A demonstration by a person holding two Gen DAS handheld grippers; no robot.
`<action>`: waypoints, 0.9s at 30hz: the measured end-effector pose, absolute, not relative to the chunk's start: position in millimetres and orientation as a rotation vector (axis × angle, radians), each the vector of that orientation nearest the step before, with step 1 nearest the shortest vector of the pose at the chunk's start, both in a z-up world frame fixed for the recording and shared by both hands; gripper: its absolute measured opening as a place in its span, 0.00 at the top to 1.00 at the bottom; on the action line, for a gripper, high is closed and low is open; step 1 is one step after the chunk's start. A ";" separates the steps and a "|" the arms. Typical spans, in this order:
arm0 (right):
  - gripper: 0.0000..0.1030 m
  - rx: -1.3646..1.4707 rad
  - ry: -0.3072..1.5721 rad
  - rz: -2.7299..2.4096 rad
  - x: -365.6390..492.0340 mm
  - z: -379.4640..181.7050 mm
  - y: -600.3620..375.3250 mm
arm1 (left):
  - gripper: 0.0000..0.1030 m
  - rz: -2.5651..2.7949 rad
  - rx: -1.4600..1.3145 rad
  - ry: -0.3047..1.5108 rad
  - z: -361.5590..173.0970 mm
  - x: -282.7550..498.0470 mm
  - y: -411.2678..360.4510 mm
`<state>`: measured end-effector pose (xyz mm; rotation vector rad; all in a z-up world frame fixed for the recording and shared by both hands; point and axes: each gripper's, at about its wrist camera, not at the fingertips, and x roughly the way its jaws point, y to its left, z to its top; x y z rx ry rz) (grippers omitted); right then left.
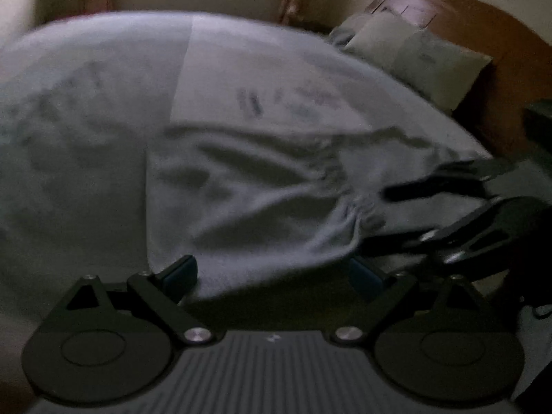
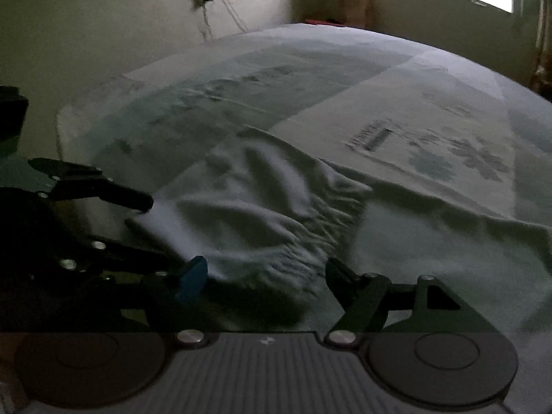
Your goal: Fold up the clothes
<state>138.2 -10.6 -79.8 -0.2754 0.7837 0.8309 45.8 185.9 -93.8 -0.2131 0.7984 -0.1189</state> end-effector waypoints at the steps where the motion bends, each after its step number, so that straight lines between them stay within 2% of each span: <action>1: 0.22 -0.283 0.784 0.803 136.5 -79.5 -19.9 | 0.08 -0.118 -0.217 0.808 -96.4 46.5 184.4; 5: 0.20 -0.295 0.789 0.679 130.9 -80.7 -62.6 | 0.08 -0.117 -0.219 0.827 -99.2 47.8 179.2; 7: 0.15 -0.293 0.787 0.600 131.3 -81.5 -85.8 | 0.08 -0.117 -0.190 0.813 -91.7 49.3 174.7; 15: 0.14 -0.177 0.880 0.415 142.1 -105.1 -148.5 | 0.07 -0.168 -0.092 0.784 -78.2 83.7 135.9; 17: 0.09 -0.162 0.891 0.416 138.2 -112.6 -152.5 | 0.07 -0.158 -0.076 0.822 -87.4 90.4 128.2; 18: 0.01 -0.162 0.888 0.421 135.4 -115.1 -153.2 | 0.07 -0.150 -0.070 0.842 -92.4 93.4 125.1; 19: 0.00 -0.168 0.886 0.427 131.9 -116.1 -153.2 | 0.07 -0.131 -0.073 0.866 -98.7 95.3 124.5; 21: 0.00 -0.193 0.875 0.425 127.3 -120.3 -152.7 | 0.06 -0.095 -0.078 0.906 -110.0 98.1 123.3; 27: 0.00 -0.190 0.804 0.416 118.1 -125.9 -154.7 | 0.05 -0.074 -0.099 0.901 -96.9 91.6 116.3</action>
